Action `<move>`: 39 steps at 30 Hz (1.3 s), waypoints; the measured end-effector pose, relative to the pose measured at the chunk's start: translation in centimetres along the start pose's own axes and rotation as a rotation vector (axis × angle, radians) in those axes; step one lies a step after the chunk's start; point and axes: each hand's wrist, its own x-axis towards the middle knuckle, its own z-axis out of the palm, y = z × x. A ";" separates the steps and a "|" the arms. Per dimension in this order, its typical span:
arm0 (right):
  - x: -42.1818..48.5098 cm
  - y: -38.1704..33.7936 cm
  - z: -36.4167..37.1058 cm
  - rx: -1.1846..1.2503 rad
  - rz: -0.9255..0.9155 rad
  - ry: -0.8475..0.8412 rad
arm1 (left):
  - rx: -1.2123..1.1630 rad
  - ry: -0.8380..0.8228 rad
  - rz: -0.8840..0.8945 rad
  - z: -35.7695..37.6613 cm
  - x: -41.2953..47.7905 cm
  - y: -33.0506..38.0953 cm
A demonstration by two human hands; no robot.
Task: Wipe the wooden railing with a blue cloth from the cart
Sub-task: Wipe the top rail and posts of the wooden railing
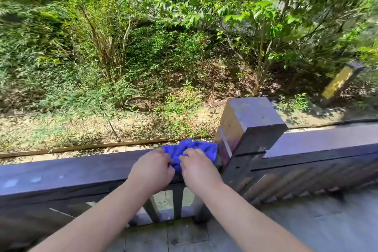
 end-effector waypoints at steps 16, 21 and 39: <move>-0.9 2.5 -0.1 0.118 0.203 0.070 | 0.106 0.096 0.130 2.5 2.4 2.5; 1.0 0.2 2.2 0.097 0.132 0.000 | 0.055 0.149 0.155 2.6 -0.2 -1.2; 7.8 -14.1 7.3 -0.029 -0.082 -0.031 | 0.222 0.380 0.110 -2.0 -8.9 -16.2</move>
